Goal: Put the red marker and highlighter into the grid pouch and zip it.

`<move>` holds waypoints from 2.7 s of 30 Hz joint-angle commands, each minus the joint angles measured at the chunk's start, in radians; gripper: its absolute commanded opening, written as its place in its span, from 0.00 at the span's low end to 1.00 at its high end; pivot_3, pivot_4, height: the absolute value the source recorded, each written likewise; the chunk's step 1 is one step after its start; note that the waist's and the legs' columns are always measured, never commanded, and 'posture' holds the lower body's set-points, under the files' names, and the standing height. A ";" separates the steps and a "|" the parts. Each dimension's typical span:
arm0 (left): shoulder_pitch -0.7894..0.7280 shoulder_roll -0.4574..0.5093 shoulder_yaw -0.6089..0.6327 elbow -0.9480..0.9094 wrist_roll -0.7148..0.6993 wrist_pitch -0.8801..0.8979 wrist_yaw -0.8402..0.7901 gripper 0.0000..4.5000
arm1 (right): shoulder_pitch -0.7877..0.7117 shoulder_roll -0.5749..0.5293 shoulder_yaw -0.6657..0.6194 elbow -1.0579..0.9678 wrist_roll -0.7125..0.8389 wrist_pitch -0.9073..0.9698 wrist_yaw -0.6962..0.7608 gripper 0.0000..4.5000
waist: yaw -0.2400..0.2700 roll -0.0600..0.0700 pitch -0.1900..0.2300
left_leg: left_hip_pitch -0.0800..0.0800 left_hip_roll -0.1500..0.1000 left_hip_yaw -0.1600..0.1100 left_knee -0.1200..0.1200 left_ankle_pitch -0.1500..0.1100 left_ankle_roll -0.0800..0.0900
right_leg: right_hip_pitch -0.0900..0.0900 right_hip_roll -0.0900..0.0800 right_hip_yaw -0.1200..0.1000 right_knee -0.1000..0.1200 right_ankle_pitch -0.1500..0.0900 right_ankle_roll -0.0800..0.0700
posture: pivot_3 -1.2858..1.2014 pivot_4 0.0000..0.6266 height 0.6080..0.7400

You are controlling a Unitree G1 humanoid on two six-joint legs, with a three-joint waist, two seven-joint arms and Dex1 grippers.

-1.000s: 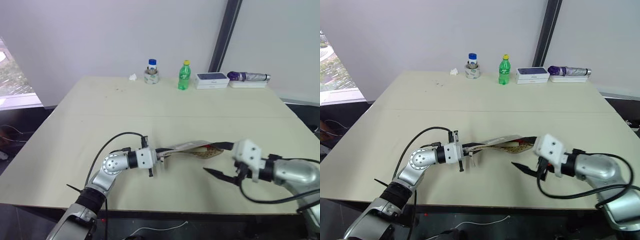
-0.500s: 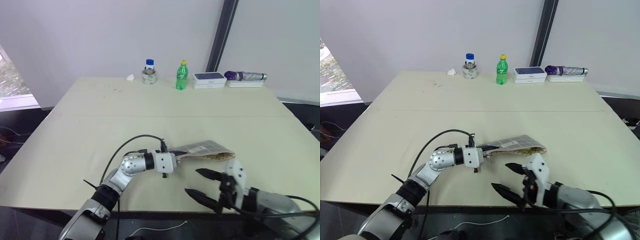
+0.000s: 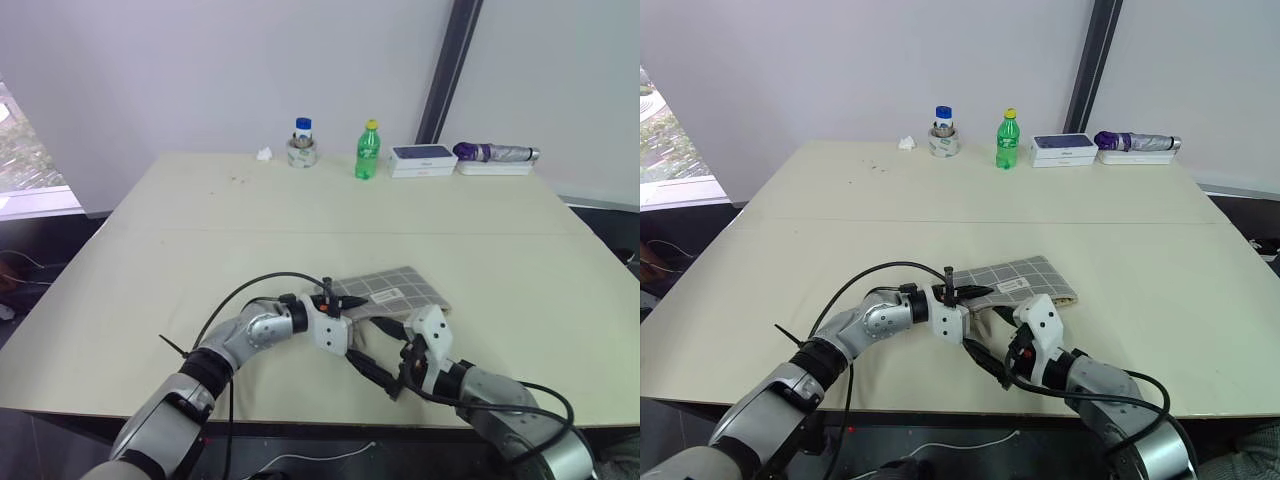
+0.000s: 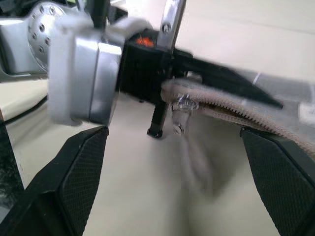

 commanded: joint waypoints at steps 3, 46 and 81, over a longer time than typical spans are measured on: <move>-0.013 0.000 -0.013 -0.012 0.010 -0.013 0.030 0.00 | -0.048 0.067 0.025 0.057 -0.020 -0.043 -0.015 0.81 | 0.000 0.000 0.000 | 0.000 0.000 0.001 0.000 0.000 0.000 | 0.000 0.000 0.000 0.000 0.000 0.000 | 0.52 0.24 1.00; 0.090 0.216 0.027 0.004 -0.315 -0.068 -0.206 0.00 | 0.077 -0.270 -0.448 0.332 -0.043 -0.234 0.112 0.01 | -0.001 0.000 0.000 | 0.000 0.001 0.001 0.000 0.000 0.000 | 0.000 0.000 0.001 0.000 0.000 0.000 | 0.52 0.24 1.00; 0.776 0.390 0.793 -0.618 -1.059 0.848 -0.415 0.99 | 0.076 -0.380 -0.568 0.471 0.030 -0.453 0.489 1.00 | -0.023 0.001 0.000 | 0.002 0.002 0.001 -0.001 -0.001 0.000 | 0.003 -0.004 0.002 -0.001 0.000 -0.001 | 0.52 0.24 1.00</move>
